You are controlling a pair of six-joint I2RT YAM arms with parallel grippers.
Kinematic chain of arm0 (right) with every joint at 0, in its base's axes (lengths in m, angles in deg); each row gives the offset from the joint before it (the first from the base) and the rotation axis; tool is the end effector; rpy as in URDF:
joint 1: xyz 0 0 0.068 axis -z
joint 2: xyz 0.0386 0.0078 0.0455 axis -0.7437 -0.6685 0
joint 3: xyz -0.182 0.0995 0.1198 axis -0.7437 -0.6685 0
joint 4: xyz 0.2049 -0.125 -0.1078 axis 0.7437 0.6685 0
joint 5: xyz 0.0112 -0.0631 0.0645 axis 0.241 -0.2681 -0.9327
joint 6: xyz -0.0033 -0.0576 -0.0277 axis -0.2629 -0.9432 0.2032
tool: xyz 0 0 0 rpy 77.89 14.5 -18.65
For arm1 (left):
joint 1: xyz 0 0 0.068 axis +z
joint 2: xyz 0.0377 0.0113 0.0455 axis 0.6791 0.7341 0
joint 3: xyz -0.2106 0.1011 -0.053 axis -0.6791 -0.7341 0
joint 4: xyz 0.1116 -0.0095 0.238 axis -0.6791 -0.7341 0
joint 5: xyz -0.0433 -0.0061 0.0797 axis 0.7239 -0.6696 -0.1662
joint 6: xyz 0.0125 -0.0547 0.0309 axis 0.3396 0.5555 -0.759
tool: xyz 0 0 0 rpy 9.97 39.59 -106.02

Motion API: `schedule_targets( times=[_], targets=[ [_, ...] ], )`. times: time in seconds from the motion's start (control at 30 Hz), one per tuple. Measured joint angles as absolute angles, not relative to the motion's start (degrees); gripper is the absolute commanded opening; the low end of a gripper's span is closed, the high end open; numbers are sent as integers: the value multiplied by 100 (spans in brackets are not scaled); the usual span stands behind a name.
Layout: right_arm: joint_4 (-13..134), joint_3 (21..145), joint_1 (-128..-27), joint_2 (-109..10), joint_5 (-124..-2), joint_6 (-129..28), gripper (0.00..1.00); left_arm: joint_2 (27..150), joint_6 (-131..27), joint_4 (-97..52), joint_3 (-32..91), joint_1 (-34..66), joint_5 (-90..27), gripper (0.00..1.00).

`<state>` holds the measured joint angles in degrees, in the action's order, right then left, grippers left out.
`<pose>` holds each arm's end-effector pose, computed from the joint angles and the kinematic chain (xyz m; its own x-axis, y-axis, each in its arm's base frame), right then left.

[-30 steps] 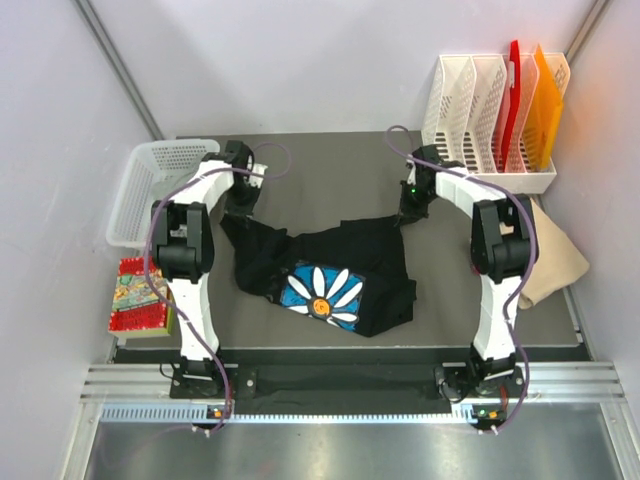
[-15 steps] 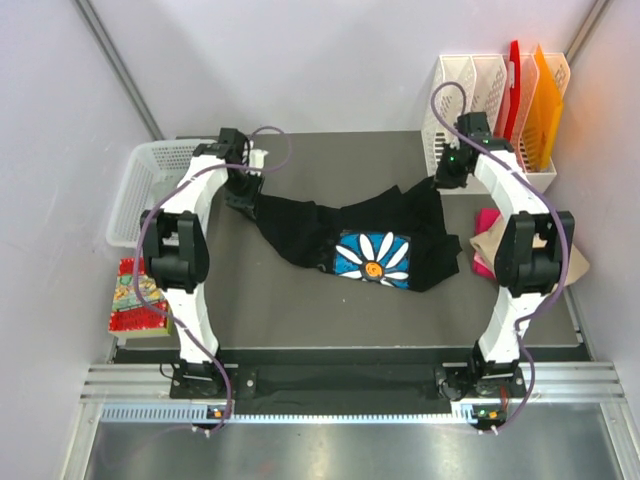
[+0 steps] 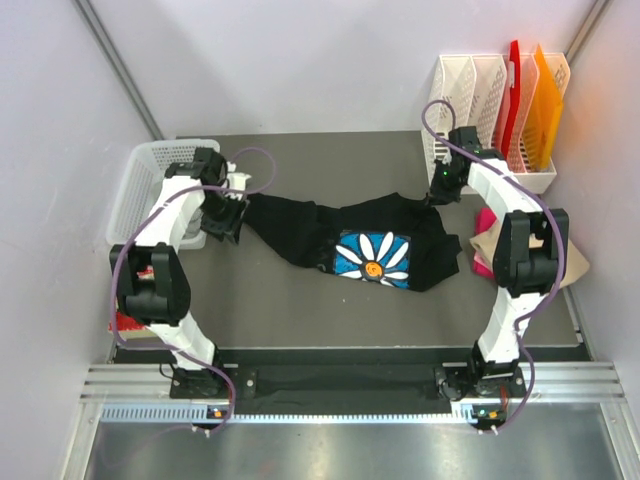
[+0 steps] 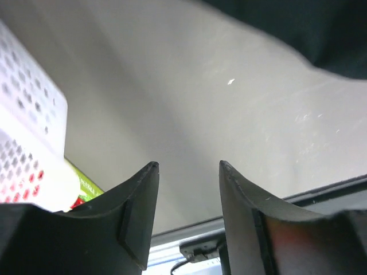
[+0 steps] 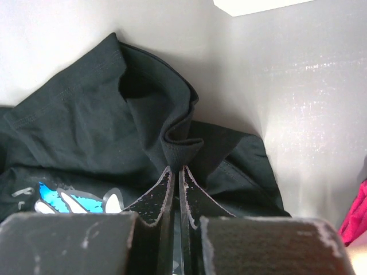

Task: Fold and stack the t-shirts
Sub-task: Flatten out the tshirt

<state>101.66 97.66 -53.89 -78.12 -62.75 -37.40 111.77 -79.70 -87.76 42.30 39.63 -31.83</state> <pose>0.4068 0.0478 0.1972 -0.8721 0.2532 -0.4186 0.1482 0.9522 0.2673 0.3347 -0.0251 0.2213 -0.9090 0.3286 -0.2565 0.3550 0.9327 -0.0633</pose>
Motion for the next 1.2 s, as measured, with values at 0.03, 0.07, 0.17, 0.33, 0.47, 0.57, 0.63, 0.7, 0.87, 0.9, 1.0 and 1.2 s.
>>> schedule_targets(
  times=[0.03, 0.07, 0.17, 0.33, 0.47, 0.57, 0.63, 0.7, 0.87, 0.9, 1.0, 1.2],
  targets=[
    [10168, 9766, -5389, -7812, -6281, -3740, 0, 11149, -7974, -8809, 4171, 4040, -3172, 50],
    [10168, 9766, -5389, -7812, -6288, -3740, 0, 11123, -7985, -8841, 4082, 4114, -3168, 50],
    [10166, 9766, -5389, -7812, -6292, -3740, 0, 11018, -8031, -8935, 3749, 4272, -3186, 49],
    [10166, 9763, -5389, -7808, -6310, -3743, 0, 10539, -8219, -9123, 3234, 4304, -3321, 49],
    [10129, 9689, -5389, -7790, -6332, -3743, 0, 10128, -8331, -9178, 3037, 4604, -3441, 48],
    [10122, 9582, -5389, -7753, -6347, -3743, 0, 10052, -8390, -9156, 2956, 5002, -3529, 47],
    [10124, 9523, -5389, -7725, -6356, -3743, 0, 10113, -8425, -9128, 2936, 5268, -3623, 47],
    [10131, 9499, -5389, -7707, -6358, -3743, 0, 10246, -8458, -9064, 2939, 5507, -3719, 47],
    [10124, 9495, -5389, -7635, -6369, -3743, 0, 10775, -8486, -8846, 3011, 5810, -4025, 47],
    [10122, 9495, -5389, -7616, -6373, -3743, 0, 10895, -8488, -8800, 3063, 5821, -4095, 47],
    [10120, 9492, -5389, -7570, -6377, -3743, 0, 11168, -8473, -8673, 3253, 5843, -4213, 47],
    [10102, 9423, -5389, -7541, -6399, -3743, 0, 11879, -8331, -8573, 4090, 5946, -4316, 47]
  ],
)
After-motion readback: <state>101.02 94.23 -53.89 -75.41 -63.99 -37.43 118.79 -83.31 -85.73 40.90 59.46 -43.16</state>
